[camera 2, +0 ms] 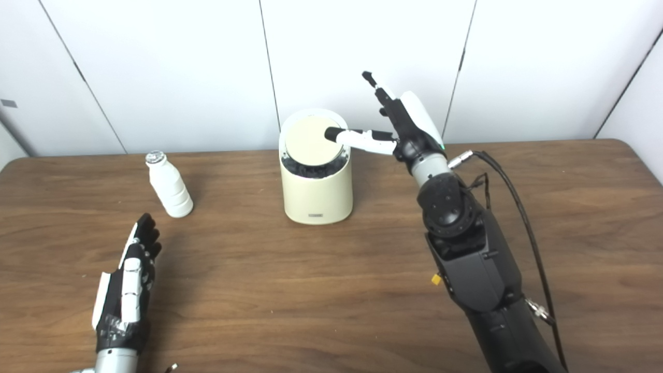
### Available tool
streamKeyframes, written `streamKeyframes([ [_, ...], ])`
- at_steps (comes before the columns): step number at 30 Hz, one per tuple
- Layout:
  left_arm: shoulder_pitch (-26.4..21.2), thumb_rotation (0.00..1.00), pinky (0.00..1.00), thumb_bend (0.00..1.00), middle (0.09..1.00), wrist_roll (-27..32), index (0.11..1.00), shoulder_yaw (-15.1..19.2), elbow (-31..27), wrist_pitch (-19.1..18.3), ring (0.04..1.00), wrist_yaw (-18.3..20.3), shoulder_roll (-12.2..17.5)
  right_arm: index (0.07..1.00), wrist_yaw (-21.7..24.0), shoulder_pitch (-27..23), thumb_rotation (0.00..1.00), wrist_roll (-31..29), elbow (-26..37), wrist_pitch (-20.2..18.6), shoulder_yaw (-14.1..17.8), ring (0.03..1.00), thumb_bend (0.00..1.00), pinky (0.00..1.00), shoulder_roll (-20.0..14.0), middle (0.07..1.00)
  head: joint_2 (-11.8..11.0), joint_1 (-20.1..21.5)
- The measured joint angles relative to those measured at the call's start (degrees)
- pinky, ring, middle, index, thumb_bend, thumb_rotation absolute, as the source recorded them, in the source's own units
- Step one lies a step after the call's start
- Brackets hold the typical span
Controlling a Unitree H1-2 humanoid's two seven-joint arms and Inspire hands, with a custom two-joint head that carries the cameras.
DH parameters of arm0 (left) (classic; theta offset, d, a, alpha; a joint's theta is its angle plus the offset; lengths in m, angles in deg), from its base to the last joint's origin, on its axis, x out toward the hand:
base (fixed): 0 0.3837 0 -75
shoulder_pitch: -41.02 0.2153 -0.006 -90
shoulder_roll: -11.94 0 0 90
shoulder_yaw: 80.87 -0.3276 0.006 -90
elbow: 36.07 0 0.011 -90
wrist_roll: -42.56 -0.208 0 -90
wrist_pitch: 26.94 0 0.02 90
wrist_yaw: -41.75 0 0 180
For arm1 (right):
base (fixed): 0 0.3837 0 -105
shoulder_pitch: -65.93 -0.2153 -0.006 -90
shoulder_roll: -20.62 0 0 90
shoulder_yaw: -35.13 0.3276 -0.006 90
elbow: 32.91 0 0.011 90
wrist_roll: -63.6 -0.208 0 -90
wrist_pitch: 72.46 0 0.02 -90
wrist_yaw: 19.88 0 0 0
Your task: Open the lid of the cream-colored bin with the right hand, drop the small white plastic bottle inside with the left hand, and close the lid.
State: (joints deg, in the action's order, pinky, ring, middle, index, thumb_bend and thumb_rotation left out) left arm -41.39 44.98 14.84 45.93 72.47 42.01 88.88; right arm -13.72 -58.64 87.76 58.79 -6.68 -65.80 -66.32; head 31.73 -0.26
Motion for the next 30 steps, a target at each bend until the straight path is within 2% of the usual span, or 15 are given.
streamKeyframes([
  [6,0.2,1.0,1.0,0.42,1.0,-0.35,1.0,-0.24,-0.24,0.0,1.0,-0.09,-0.4,0.944,-0.3,-1.88,0.51,1.97,-6.1,2.68,-1.84,0.923,0.88,0.85,0.03,0.94,0.26,-0.17],
  [12,0.33,1.0,1.0,0.42,1.0,-1.28,0.998,-0.47,-0.44,-0.01,1.0,-0.27,-0.54,0.944,-1.52,-4.15,0.56,4.96,-10.87,6.49,-4.1,0.913,0.9,0.83,-0.13,0.93,0.62,-0.35],
  [17,0.39,1.0,1.0,0.43,0.996,-1.35,0.988,-0.47,-0.55,-0.06,1.0,-0.43,-0.82,0.949,-1.05,-5.13,0.49,6.4,-11.68,6.43,-5.42,0.927,0.85,0.86,0.06,0.938,0.79,-0.35],
  [30,0.74,1.0,1.0,0.46,1.0,-0.92,0.996,-0.53,-0.88,-0.07,1.0,-0.37,-1.67,0.971,-0.93,-6.44,0.46,6.53,-14.82,6.54,-5.63,0.943,0.83,0.91,0.43,0.953,1.14,-0.44],
])
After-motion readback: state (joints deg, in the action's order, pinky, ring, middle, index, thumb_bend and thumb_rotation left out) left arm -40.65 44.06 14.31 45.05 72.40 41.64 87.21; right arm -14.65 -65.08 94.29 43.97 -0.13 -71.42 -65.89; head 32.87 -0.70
